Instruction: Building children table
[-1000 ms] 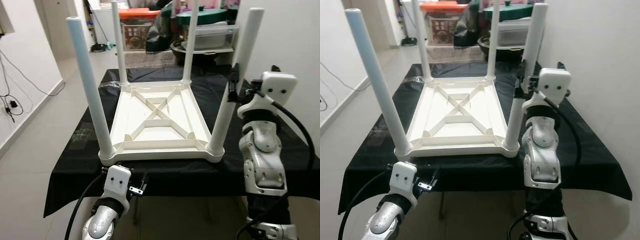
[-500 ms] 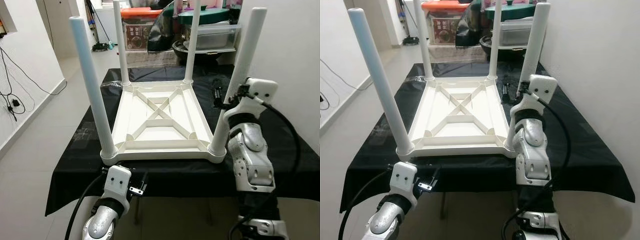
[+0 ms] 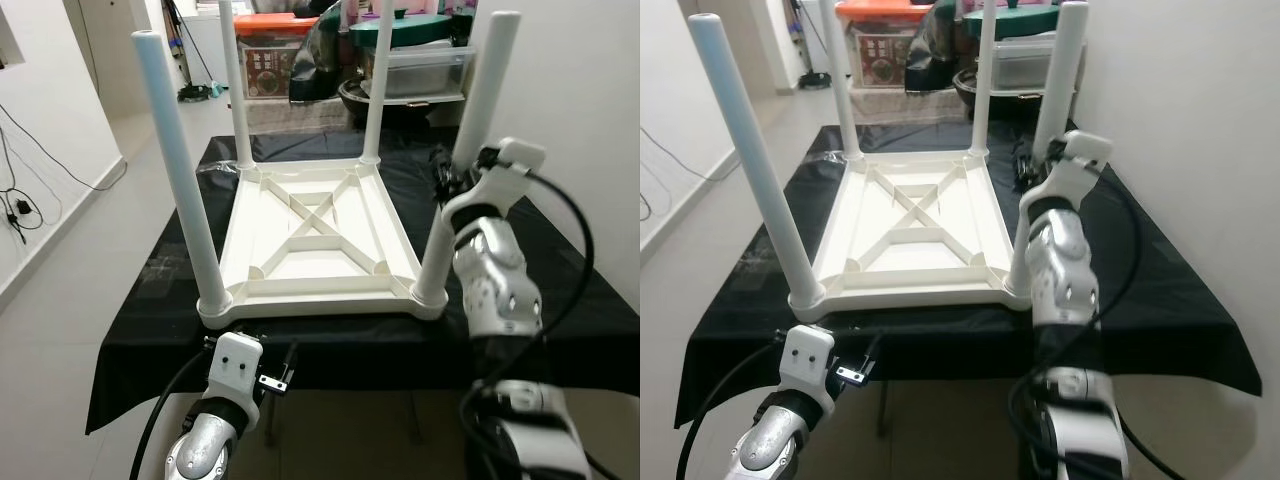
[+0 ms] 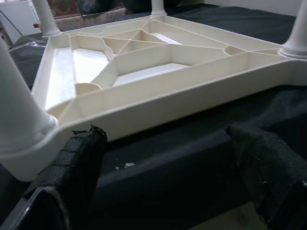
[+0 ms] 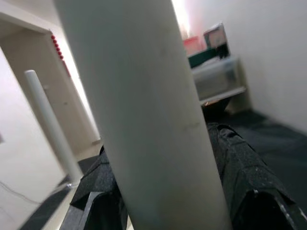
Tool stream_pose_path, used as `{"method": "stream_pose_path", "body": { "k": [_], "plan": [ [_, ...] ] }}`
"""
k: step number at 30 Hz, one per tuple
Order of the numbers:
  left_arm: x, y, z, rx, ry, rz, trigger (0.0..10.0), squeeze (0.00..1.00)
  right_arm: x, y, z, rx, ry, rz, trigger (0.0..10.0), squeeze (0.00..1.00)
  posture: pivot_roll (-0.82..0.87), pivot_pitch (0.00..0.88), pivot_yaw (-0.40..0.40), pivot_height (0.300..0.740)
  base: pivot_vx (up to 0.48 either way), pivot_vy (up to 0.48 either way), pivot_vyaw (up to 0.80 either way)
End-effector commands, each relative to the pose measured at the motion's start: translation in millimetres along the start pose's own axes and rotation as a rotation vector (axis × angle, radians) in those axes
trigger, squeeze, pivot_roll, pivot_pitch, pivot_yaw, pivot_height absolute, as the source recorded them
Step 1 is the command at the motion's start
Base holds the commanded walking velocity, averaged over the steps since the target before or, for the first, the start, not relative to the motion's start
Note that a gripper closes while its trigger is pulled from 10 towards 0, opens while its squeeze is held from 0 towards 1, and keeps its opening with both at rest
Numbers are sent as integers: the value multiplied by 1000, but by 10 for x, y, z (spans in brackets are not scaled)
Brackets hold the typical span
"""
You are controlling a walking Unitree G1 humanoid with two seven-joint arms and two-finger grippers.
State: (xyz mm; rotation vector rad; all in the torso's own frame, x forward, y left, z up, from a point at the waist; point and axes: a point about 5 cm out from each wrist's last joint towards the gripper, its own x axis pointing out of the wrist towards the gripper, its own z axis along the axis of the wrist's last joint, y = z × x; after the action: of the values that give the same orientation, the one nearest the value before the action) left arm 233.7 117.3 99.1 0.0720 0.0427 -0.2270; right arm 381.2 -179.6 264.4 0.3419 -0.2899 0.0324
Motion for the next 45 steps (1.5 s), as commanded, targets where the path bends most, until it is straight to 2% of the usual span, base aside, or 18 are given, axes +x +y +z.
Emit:
{"method": "stream_pose_path", "body": {
  "k": [1, 2, 3, 4, 5, 6, 8, 12, 13, 15, 16, 21, 25, 26, 28, 29, 39, 45],
  "plan": [
    [-22, 9, 1, 3, 8, 3, 10000, 0, 34, 74, -107, 156, 61, 27, 0, 0, 94, 0, -19, 740, 0, 0, 0],
    [-29, 10, 1, 2, 9, 2, 10000, 0, 80, 76, -180, 261, 135, 36, 0, 0, 96, 0, -16, 740, 0, 0, 0],
    [-29, 10, 1, 2, 9, 2, 10000, 0, 80, 76, -180, 261, 135, 36, 0, 0, 96, 0, -16, 740, 0, 0, 0],
    [-39, 11, 2, 2, 10, 1, 10000, 0, 119, 93, -241, 375, 194, 44, 0, 0, 101, 0, -16, 740, 0, 0, 0],
    [-39, 11, 2, 2, 10, 1, 10000, 0, 119, 93, -241, 375, 194, 44, 0, 0, 101, 0, -16, 740, 0, 0, 0],
    [-53, 14, 4, 2, 12, 1, 10000, 0, 157, 108, -308, 492, 253, 37, 0, 0, 108, 0, -14, 740, 0, 0, 0],
    [-81, 17, 11, 3, 15, -1, 10000, 0, 192, 136, -402, 639, 319, 11, 0, 0, 116, 0, -12, 740, 0, 0, 0],
    [-114, 17, 18, 3, 19, -3, 10000, 0, 203, 131, -483, 727, 352, -40, 0, 0, 129, 0, -8, 740, 0, 0, 0],
    [-157, 20, 32, 2, 22, -6, 10000, 0, 192, 82, -589, 825, 360, -139, 0, 0, 143, 0, -7, 740, 0, 0, 0],
    [-157, 20, 32, 2, 22, -6, 10000, 0, 192, 82, -589, 825, 360, -139, 0, 0, 143, 0, -7, 740, 0, 0, 0],
    [-201, 25, 48, 4, 27, -8, 10000, 0, 127, 54, -765, 902, 398, -246, 0, 0, 157, 2, -2, 740, 0, 0, 0],
    [-233, 26, 57, 2, 31, -11, 10000, 0, 73, 66, -891, 928, 430, -277, 0, 0, 163, 12, 1, 740, 0, 0, 0],
    [-287, 23, 92, 6, 39, -19, 10000, 0, -128, 45, -1242, 903, 538, -492, 0, 0, 181, 43, 11, 740, 0, 0, 0],
    [-297, 21, 98, 6, 40, -20, 10000, 0, -171, 19, -1295, 892, 549, -541, 8824, 0, 185, 49, 13, 740, 0, 0, 0],
    [-303, 19, 101, 6, 41, -21, 10000, 0, -196, 2, -1324, 886, 555, -569, 8824, 0, 185, 49, 13, 740, 0, 0, 0],
    [-312, 19, 109, 5, 43, -21, 10000, 0, -204, 16, -1343, 888, 563, -583, 10000, 0, 189, 56, 15, 740, 0, 0, 0],
    [-342, 5, 130, 3, 54, -30, 10000, 0, -214, 80, -1382, 940, 558, -638, 10000, 0, 189, 71, 20, 740, 0, 0, 0],
    [-346, -8, 140, 4, 59, -36, 10000, 0, -210, -6, -1340, 950, 491, -727, 10000, 0, 188, 72, 20, 740, 0, 0, 0]
  ]
}}
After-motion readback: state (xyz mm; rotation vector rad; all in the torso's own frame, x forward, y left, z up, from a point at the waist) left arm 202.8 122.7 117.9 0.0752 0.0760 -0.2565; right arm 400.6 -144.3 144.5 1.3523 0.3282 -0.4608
